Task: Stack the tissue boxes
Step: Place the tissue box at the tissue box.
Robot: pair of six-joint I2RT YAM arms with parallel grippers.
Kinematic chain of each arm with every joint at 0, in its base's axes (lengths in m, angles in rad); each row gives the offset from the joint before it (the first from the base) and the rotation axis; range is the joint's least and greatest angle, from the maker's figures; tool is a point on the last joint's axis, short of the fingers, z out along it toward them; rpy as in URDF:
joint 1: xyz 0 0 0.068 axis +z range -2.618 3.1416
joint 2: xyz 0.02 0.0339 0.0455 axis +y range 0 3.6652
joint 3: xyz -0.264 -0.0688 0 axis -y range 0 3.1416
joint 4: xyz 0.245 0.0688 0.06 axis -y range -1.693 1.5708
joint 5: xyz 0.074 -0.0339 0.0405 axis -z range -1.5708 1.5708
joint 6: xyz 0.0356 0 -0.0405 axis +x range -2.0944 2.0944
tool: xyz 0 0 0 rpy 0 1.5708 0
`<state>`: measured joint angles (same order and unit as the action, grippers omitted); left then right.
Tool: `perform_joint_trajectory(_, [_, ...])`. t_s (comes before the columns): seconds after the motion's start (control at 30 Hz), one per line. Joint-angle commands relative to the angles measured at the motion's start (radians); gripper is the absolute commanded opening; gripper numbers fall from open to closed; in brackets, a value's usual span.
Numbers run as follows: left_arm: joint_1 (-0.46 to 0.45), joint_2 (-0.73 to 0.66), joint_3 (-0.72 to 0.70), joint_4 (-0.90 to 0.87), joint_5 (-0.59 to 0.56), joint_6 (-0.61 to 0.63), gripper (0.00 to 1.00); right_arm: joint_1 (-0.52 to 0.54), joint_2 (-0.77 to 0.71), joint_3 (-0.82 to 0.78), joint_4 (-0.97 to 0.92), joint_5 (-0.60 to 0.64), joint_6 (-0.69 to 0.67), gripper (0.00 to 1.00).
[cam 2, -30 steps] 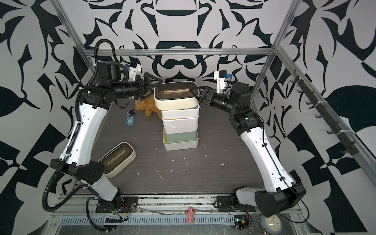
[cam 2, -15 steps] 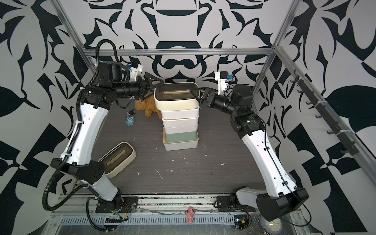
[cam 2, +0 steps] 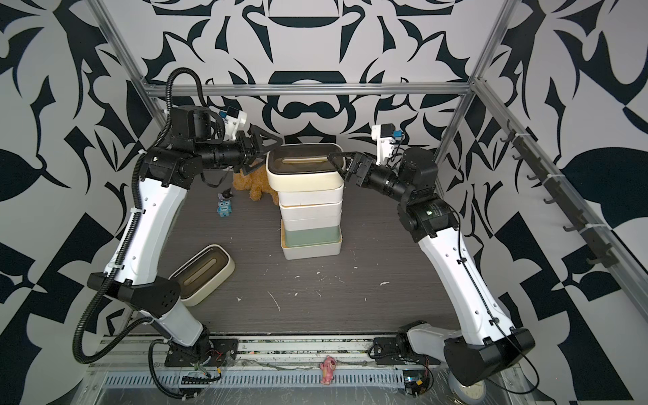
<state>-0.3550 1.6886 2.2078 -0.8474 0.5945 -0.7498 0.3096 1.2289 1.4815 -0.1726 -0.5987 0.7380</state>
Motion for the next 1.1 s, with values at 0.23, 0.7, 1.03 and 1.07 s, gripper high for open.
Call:
perform_joint_trajectory(0.23, [-0.014, -0.022, -0.021, 0.013, 0.026, 0.004, 0.99, 0.01, -0.02, 0.013, 0.035, 0.034, -0.01, 0.99])
perform_joint_trajectory(0.7, [-0.014, -0.035, -0.041, 0.044, 0.028, 0.004, 0.99, 0.011, 0.027, 0.06, 0.033, 0.022, -0.015, 0.99])
perform_joint_trajectory(1.03, [-0.014, -0.038, -0.051, 0.052, 0.03, 0.001, 0.99, 0.01, 0.046, 0.079, 0.033, 0.018, -0.013, 0.99])
perform_joint_trajectory(1.07, [-0.014, -0.037, -0.052, 0.053, 0.031, 0.001, 0.99, 0.011, 0.043, 0.078, 0.031, 0.022, -0.015, 0.99])
